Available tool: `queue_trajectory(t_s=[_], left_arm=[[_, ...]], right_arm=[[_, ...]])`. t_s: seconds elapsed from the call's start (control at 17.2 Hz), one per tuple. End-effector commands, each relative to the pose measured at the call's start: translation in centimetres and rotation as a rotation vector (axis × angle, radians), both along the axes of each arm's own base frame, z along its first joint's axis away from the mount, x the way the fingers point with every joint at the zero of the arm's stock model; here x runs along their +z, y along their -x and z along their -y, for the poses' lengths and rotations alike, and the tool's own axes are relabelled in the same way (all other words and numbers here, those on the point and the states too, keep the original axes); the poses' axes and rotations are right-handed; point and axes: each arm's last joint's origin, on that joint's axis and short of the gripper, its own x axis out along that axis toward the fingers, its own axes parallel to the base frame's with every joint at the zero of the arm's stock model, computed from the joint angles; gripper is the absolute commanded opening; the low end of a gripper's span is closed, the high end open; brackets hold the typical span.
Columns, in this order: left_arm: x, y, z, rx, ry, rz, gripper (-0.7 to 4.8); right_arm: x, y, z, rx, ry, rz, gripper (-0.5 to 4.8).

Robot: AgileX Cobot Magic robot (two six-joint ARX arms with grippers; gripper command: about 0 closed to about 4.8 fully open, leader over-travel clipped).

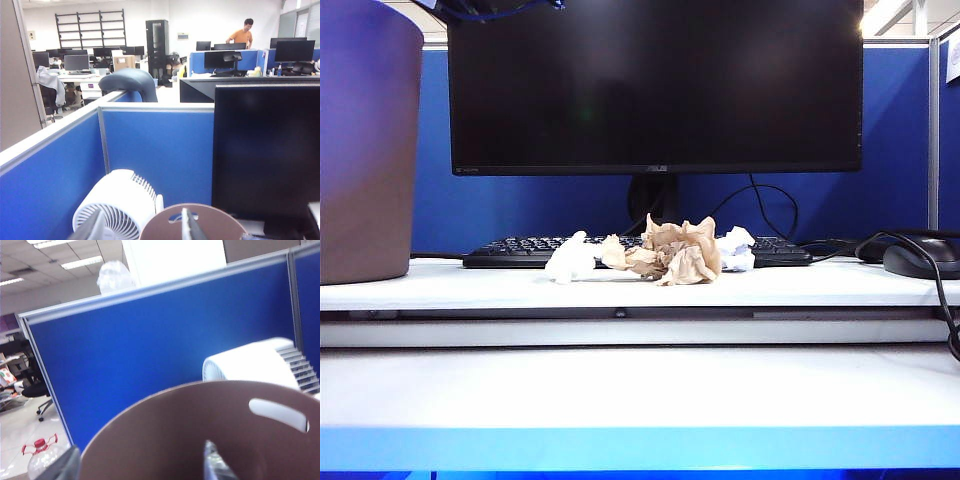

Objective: Pick up all paper balls from the table and place them in the pink trash can.

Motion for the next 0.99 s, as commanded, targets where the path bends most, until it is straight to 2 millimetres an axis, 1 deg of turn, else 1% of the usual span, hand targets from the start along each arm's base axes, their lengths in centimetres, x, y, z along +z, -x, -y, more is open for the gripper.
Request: queue_trajectory(t_s=[0.06,0.12,0.17,0.23,0.29,0.35,0.41,0.46,0.52,0.58,0.64,0.7,0.75,0.81,0.87,0.93,0.99], left_arm=[[-0.2,-0.6,0.4,-0.12,0.007,-0.031,2.11],[-0.4,-1.8,0.8,-0.238,-0.008,-0.071,2.1],[-0.8,-3.9,1.5,-0.403,-0.018,-0.151,2.11],[-1.3,-6.0,2.1,-0.544,-0.006,-0.238,2.11],[-1.9,-8.2,2.6,-0.66,0.01,-0.321,2.15],[-2.8,-10.5,3.1,-0.775,0.041,-0.414,2.15],[-4.1,-13.6,3.7,-0.881,0.093,-0.535,2.15],[-4.9,-15.4,4.0,-0.912,0.12,-0.599,2.14],[-5.6,-17.0,4.8,-0.939,0.127,-0.65,2.14],[-6.3,-18.4,6.0,-0.985,0.123,-0.693,2.14],[-7.4,-20.3,7.8,-1.031,0.101,-0.745,2.14],[-8.3,-21.7,9.2,-1.052,0.086,-0.789,2.14],[-9.4,-22.8,11.1,-1.072,0.064,-0.84,2.14],[-10.8,-23.7,13.7,-1.063,0.012,-0.908,2.14],[-12.2,-24.5,15.3,-1.01,-0.052,-0.97,2.14],[-14.1,-25.5,16.7,-0.947,-0.129,-1.058,2.14],[-16.1,-26.1,18.8,-0.922,-0.183,-1.152,2.14]], right_arm=[[1.2,0.4,0.4,0.063,-0.052,0.035,2.95],[2.2,0.3,1.2,0.1,-0.063,0.07,3.32],[3.2,-0.1,2.5,0.095,-0.046,0.07,3.76],[4.0,-0.9,4.3,0.043,-0.001,0.051,4.15],[4.6,-1.9,6.3,-0.024,0.071,0.04,4.23],[4.9,-3.0,8.8,-0.126,0.167,0.017,4.23],[4.6,-4.2,12.9,-0.292,0.383,-0.028,4.3],[4.1,-4.7,15.6,-0.393,0.527,-0.09,4.44],[3.5,-5.1,18.3,-0.451,0.642,-0.172,4.45],[2.9,-5.2,20.3,-0.461,0.729,-0.24,4.45],[1.8,-5.3,22.9,-0.465,0.839,-0.352,4.45],[1.1,-5.2,24.3,-0.456,0.905,-0.414,4.45],[0.5,-5.1,25.2,-0.456,0.954,-0.45,4.45],[-0.1,-5.2,25.9,-0.485,1.003,-0.474,4.45],[-0.4,-5.2,26.3,-0.506,1.03,-0.495,4.46],[-1.0,-5.2,26.3,-0.514,1.056,-0.512,4.46],[-2.2,-5.4,26.3,-0.525,1.09,-0.535,4.49]])
